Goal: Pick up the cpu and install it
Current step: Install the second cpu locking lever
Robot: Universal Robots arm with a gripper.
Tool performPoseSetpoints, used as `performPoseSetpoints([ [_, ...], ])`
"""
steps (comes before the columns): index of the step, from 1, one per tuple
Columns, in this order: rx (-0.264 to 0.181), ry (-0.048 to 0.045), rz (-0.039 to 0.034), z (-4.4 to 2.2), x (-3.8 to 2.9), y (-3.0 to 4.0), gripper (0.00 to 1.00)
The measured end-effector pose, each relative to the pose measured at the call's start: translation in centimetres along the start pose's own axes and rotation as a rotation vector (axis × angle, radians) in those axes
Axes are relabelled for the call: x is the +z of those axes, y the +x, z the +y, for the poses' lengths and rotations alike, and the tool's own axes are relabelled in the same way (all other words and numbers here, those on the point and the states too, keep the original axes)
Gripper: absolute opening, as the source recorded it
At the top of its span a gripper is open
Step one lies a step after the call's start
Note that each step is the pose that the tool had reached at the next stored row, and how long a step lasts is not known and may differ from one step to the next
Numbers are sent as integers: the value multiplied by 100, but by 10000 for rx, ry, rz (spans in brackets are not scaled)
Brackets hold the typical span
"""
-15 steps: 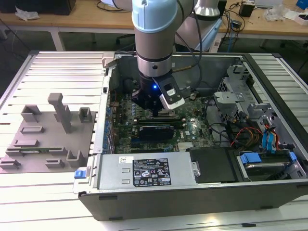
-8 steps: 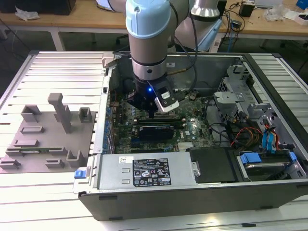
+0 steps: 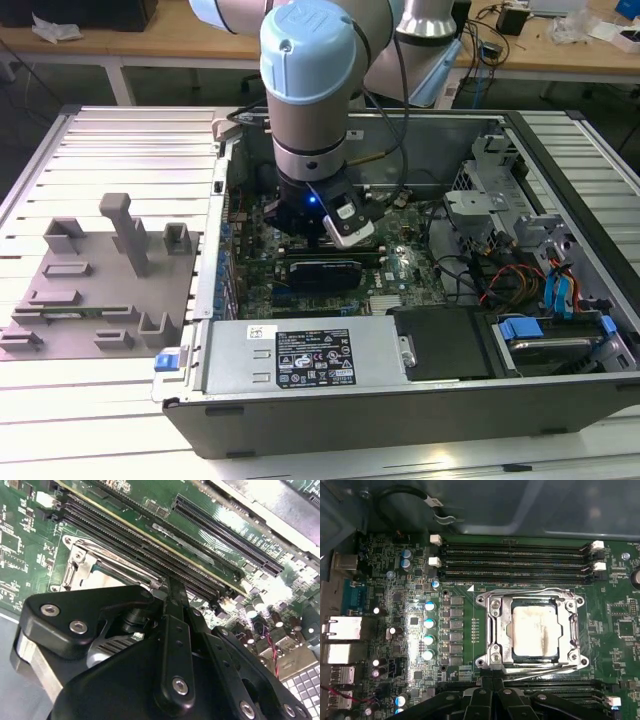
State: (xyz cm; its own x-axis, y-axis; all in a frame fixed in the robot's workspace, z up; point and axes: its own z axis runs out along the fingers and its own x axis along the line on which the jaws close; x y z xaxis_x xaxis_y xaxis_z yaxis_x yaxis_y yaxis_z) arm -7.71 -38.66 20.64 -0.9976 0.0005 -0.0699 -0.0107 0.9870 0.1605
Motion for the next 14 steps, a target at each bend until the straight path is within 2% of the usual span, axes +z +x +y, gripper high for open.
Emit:
performPoseSetpoints([
  [4,6,-124,-27,-3,19,12,11],
  [6,11,-239,-48,-7,34,25,11],
  [11,17,-438,-103,-12,75,53,11],
  [14,16,-463,-106,-16,87,76,11],
])
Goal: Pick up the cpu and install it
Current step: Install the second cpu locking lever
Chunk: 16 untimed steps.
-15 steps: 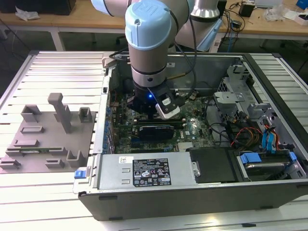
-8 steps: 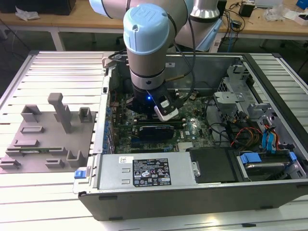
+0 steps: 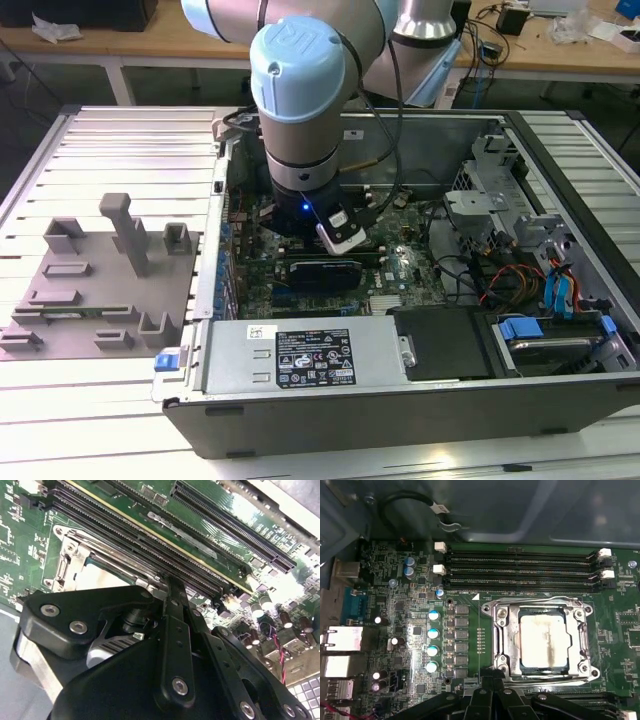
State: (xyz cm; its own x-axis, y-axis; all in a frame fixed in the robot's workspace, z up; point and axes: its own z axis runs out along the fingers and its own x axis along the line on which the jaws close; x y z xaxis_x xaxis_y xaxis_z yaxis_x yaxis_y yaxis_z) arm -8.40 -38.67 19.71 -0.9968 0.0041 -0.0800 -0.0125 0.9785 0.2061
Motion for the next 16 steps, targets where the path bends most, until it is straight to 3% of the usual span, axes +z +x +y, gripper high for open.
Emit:
performPoseSetpoints([
  [7,-1,-1,-6,5,-21,1,11],
  [10,-2,13,-5,26,-123,-8,11],
  [11,-2,20,-5,42,-198,-15,11],
  [13,-3,26,-5,61,-287,-24,11],
  [16,-4,36,-4,83,-389,-35,11],
])
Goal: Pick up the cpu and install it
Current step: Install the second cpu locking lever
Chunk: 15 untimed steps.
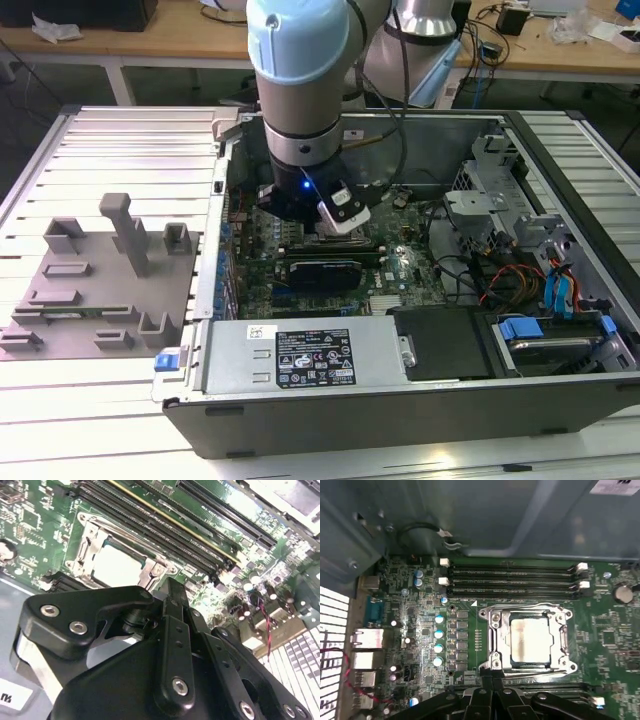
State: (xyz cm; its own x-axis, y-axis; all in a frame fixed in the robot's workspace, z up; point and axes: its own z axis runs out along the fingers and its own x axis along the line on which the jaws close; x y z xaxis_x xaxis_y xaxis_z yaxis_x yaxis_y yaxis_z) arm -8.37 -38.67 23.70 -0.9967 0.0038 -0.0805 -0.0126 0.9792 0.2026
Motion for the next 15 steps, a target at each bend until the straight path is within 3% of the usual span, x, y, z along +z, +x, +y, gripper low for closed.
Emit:
performPoseSetpoints([
  [4,26,2,25,-2,10,-150,11],
  [9,52,4,48,-6,32,-435,11],
  [12,57,41,52,19,43,-502,11],
  [15,47,169,55,94,60,-521,11],
])
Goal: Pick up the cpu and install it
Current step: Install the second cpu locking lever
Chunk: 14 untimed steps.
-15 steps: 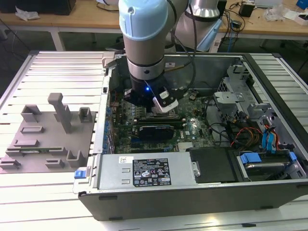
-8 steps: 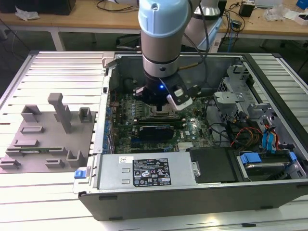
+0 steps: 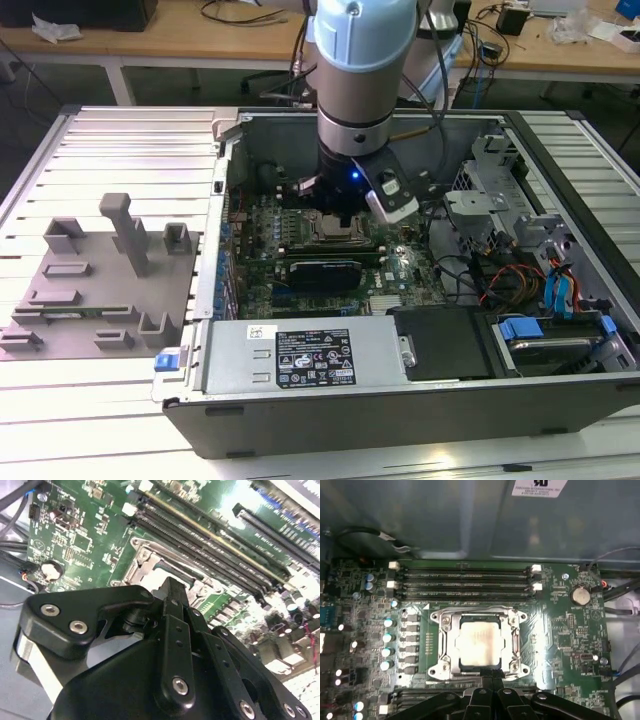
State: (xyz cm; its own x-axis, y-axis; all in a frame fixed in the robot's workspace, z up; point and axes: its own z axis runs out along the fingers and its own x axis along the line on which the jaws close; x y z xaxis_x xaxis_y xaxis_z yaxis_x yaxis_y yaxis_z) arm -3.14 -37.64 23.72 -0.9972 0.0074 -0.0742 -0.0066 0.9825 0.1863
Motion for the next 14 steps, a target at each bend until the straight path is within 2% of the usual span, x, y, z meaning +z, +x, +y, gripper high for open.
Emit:
performPoseSetpoints([
  [3,-9,130,1,81,16,-4,11],
  [8,-14,178,2,110,-27,-8,11],
  [14,-14,182,1,110,-28,-8,11],
])
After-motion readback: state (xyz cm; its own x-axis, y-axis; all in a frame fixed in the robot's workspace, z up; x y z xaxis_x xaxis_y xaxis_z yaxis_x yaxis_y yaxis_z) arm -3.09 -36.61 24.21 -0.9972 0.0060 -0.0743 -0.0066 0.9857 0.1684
